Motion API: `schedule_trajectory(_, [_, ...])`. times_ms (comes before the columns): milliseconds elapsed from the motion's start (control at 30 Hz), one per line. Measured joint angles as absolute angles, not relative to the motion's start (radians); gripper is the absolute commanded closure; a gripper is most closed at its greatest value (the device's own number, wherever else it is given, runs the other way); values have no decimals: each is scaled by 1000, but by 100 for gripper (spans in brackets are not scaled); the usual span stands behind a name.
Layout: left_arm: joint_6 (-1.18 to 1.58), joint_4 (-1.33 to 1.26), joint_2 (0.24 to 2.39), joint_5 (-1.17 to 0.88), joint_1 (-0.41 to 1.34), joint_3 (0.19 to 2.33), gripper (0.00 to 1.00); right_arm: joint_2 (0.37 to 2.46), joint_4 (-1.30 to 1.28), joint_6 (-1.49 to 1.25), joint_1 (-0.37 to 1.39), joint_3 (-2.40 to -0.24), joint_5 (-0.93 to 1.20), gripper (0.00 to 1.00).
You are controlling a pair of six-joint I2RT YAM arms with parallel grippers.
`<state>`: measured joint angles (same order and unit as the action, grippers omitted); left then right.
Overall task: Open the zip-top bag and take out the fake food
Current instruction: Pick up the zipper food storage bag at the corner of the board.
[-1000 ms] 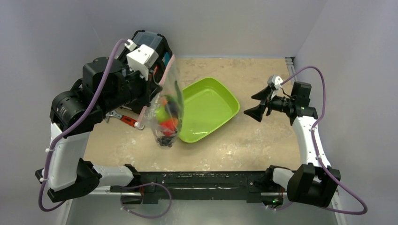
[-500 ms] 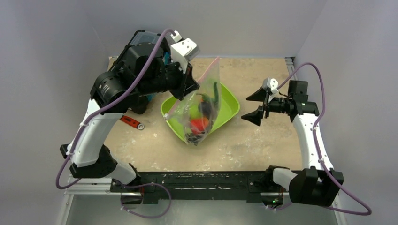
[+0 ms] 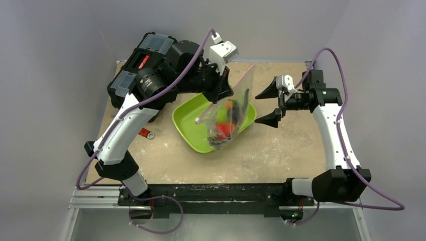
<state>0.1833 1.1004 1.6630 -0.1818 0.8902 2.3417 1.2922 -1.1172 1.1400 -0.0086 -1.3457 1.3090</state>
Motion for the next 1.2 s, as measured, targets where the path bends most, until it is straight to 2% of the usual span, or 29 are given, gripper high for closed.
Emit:
schedule_trajectory(233, [184, 1090, 1676, -230, 912, 2342, 100, 1358, -1095, 1073, 2, -1548, 1328, 1])
schedule_trajectory(400, [188, 1072, 1705, -257, 925, 2363, 100, 1360, -961, 889, 93, -1573, 1328, 1])
schedule_trajectory(467, [190, 1063, 1721, -263, 930, 2366, 100, 1353, -886, 799, 114, -1563, 1332, 6])
schedule_trajectory(500, [191, 1061, 1729, -265, 932, 2366, 100, 1345, -844, 752, 117, -1551, 1335, 11])
schedule_trajectory(567, [191, 1061, 1743, -269, 932, 2366, 100, 1328, -772, 664, 117, -1526, 1340, 31])
schedule_trajectory(633, [191, 1062, 1752, -273, 932, 2366, 100, 1308, -685, 567, 115, -1489, 1351, 70])
schedule_trajectory(700, [191, 1062, 1754, -273, 932, 2365, 100, 1286, -600, 474, 114, -1448, 1359, 98])
schedule_trajectory(867, [192, 994, 1721, -253, 932, 2267, 100, 1237, -467, 323, 107, -1357, 1362, 100])
schedule_trajectory(933, [194, 956, 1694, -248, 932, 2203, 85, 1223, -448, 299, 87, -1335, 1351, 100])
schedule_trajectory(1033, [197, 894, 1650, -232, 931, 2113, 54, 1218, -476, 314, 46, -1335, 1345, 100])
schedule_trajectory(1133, [202, 813, 1573, -224, 928, 1979, 27, 1219, -591, 395, -36, -1374, 1308, 100])
schedule_trajectory(1200, [208, 746, 1494, -223, 919, 1858, 13, 1220, -679, 466, -97, -1416, 1271, 100])
